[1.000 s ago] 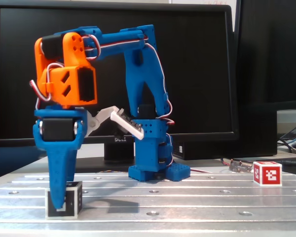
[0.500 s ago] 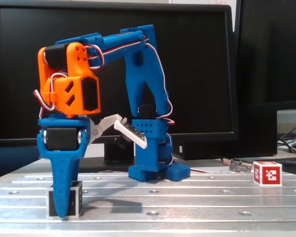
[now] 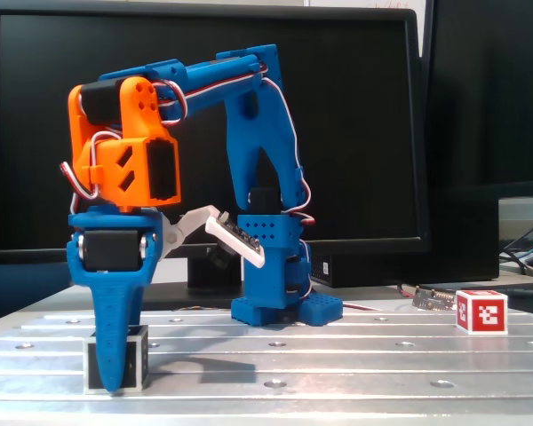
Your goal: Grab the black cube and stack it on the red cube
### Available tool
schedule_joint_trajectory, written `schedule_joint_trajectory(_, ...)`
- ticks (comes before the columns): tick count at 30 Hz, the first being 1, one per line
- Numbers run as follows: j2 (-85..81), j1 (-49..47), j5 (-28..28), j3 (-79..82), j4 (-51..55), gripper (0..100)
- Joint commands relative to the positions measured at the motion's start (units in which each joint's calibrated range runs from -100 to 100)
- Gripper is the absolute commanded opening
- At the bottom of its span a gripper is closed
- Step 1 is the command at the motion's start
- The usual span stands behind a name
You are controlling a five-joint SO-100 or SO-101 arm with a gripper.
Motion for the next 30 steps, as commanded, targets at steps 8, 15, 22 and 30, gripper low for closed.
schedule_joint_trajectory(8,-1.19,-0.18,-0.24,-0.06,-0.12,15)
schedule_joint_trajectory(15,-1.27,-0.10,-0.24,-0.06,-0.12,15)
schedule_joint_trajectory(22,-1.44,-0.32,-0.24,-1.14,0.39,15)
schedule_joint_trajectory(30,-1.36,-0.40,-0.24,-6.75,4.07,15)
